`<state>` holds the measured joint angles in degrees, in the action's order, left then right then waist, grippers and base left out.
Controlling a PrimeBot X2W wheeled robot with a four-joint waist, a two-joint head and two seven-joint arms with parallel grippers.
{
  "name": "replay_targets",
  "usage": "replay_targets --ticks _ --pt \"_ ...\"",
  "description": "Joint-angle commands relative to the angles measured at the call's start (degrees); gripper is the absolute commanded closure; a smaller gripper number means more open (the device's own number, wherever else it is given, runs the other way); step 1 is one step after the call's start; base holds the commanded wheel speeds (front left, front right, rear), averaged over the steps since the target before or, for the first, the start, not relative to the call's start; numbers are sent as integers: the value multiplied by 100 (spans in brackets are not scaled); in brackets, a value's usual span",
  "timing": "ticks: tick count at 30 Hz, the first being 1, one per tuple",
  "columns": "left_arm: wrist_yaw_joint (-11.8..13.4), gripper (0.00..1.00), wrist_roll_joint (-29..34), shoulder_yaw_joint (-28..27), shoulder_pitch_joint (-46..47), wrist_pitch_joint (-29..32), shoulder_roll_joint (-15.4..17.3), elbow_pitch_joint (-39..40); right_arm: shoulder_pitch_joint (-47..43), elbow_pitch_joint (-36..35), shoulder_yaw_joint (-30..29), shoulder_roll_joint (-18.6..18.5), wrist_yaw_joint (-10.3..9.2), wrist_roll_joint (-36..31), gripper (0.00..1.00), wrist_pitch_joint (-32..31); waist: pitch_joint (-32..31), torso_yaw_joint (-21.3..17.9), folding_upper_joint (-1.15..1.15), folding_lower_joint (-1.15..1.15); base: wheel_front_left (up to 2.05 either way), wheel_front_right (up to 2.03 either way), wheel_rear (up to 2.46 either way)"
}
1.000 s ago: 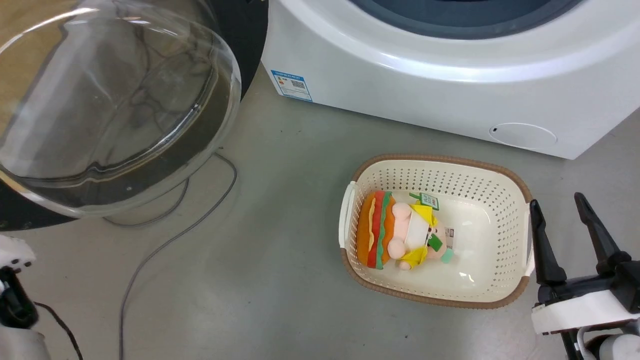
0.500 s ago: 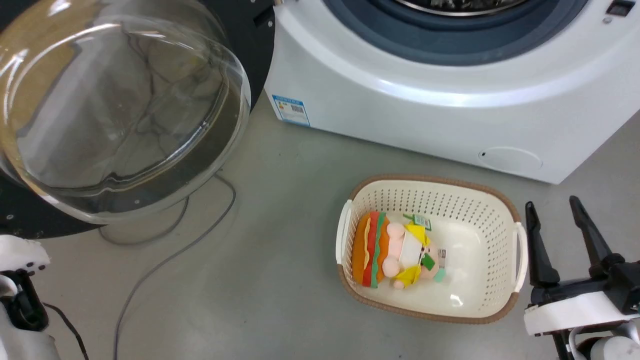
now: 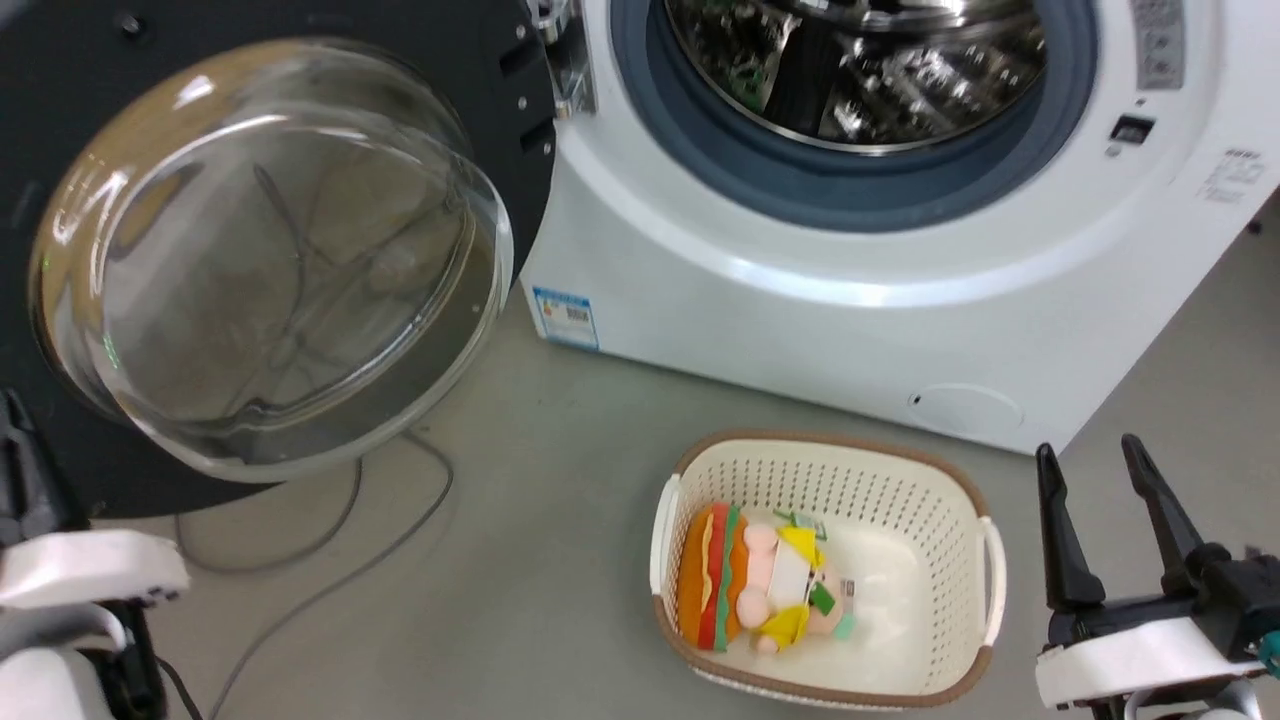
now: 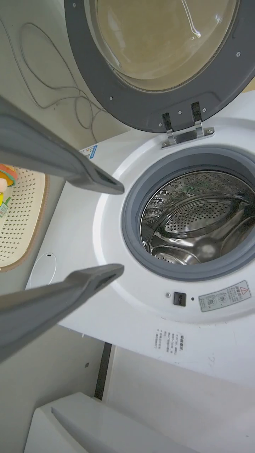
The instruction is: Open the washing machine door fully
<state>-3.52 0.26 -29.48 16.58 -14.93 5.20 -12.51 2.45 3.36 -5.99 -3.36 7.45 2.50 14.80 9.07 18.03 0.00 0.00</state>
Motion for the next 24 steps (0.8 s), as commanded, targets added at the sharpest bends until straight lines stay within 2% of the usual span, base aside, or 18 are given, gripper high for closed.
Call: replay_targets --ticks 1,8,9,10,11,12,24 --pt "-48 100 54 143 -209 -7 -59 168 -107 5 -13 37 3 32 0 20 -221 -78 0 0 0 0 0" --pt "-141 100 116 682 -667 -7 -143 576 -290 -19 -31 46 3 187 0 20 -552 -182 0 0 0 0 0" --pt "-153 91 104 760 -738 -7 -153 606 -323 -20 -29 46 3 209 0 20 -601 -202 0 0 0 0 0" --pt "-163 62 76 828 -799 -7 -163 639 -358 -21 -27 46 3 229 0 20 -647 -222 0 0 0 0 0" --pt "-181 23 50 908 -865 -7 -171 658 -391 -23 -25 46 3 242 0 20 -689 -245 0 0 0 0 0" --pt "-193 0 48 983 -924 -7 -176 688 -421 -25 -23 46 3 253 0 20 -729 -271 0 0 0 0 0" --pt "-275 0 -61 1712 -1489 -7 -212 669 -567 -102 54 47 3 301 0 20 -955 -758 0 0 0 0 0"
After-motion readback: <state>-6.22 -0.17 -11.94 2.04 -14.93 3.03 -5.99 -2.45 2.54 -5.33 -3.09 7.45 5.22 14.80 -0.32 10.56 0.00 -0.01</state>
